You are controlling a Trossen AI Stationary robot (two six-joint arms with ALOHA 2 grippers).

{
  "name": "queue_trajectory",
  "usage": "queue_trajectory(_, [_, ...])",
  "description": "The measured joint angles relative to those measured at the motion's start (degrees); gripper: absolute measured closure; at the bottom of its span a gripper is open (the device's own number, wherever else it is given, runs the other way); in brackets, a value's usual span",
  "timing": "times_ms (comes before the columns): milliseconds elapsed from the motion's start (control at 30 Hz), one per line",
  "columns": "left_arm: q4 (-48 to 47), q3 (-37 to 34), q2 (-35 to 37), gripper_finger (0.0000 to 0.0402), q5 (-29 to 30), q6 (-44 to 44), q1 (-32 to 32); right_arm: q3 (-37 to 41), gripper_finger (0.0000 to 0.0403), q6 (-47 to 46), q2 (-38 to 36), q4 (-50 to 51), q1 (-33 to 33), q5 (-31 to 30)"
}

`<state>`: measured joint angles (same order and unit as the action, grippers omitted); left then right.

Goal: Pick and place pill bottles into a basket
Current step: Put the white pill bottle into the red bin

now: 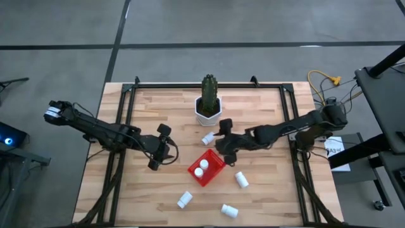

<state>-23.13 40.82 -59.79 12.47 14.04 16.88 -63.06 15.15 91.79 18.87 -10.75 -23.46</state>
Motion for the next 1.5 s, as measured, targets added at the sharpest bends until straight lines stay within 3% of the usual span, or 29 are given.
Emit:
queue_trajectory(267, [-0.05,0.04,0.0,0.0199,0.0,-0.07,0.0,-7.16,0.0184,-2.96,5.09,10.99,2.04,3.51])
queue_trajectory(467, [-0.06,0.07,0.0,0.0199,0.41,0.25,0.0,-6.65,0.0184,-2.98,3.81,11.08,3.38,5.57])
queue_trajectory(667, [0.79,0.08,-0.09,0.0199,6.52,3.74,-0.02,-6.17,0.0184,-3.21,2.88,11.27,3.97,5.55])
queue_trajectory(933, [1.73,0.08,-0.17,0.0199,7.26,5.94,-0.02,-4.79,0.0184,-5.55,2.57,11.3,3.92,5.62])
queue_trajectory(1067, [3.92,0.08,-0.17,0.0199,10.72,6.66,-0.02,-4.43,0.0184,-7.04,2.4,11.0,3.9,5.62])
queue_trajectory(1500, [5.2,0.08,-0.42,0.0199,10.24,2.18,-0.02,-4.4,0.0184,-12.27,2.38,11.26,2.15,5.59])
